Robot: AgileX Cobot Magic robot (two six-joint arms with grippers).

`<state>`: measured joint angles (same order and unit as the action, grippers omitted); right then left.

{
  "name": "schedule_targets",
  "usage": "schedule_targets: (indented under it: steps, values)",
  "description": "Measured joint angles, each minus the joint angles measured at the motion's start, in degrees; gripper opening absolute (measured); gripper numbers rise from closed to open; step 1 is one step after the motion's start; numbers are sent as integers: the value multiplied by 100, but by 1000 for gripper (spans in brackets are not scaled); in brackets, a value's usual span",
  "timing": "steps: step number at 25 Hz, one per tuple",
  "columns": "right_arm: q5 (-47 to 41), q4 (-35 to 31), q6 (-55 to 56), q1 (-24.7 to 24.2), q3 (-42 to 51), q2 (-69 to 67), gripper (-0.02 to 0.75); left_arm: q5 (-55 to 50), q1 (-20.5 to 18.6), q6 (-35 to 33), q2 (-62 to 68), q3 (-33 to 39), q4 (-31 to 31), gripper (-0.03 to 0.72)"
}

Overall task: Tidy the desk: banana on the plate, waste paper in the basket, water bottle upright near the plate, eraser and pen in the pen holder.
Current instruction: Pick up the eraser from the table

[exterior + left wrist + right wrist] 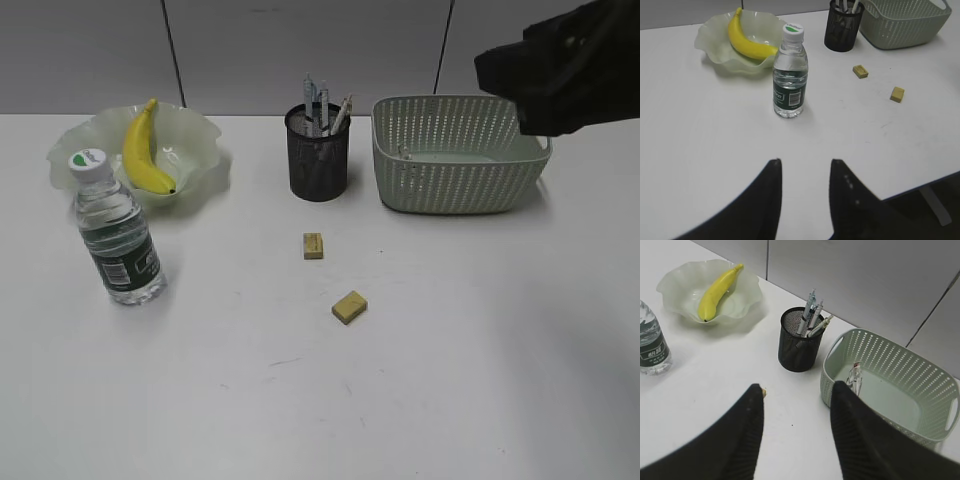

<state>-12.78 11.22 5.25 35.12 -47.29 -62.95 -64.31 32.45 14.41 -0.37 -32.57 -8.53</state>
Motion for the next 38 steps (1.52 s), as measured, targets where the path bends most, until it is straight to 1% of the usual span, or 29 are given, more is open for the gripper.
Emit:
schedule_targets:
  steps: [20,23,26,30,33,34,35,37,38]
  values:
    - [330,122,-5,0,-64,-93,361,0,0,0,0,0,0,241]
    - [135,127,-28,0,-369,-544,361,0,0,0,0,0,0,241]
    - [-105,127,-340,0,-861,-1335,361,0,0,0,0,0,0,241]
    - [-990,80,-459,0,-1397,-2345,361,0,0,0,0,0,0,241]
    - [-1337,-225,-741,0,-1458,-2922,363,0,0,0,0,0,0,241]
    - [-1386,-479,-958,0,-1471,-3126,373,0,0,0,0,0,0,241]
    - [-1469,-834,-1157,0,-1513,-3349,392,0,0,0,0,0,0,241]
    - [-1726,-1574,-1640,0,-1694,-3830,467,0,0,0,0,0,0,241]
    - [-1873,-1797,-1820,0,-1809,-4040,500,0,0,0,0,0,0,241]
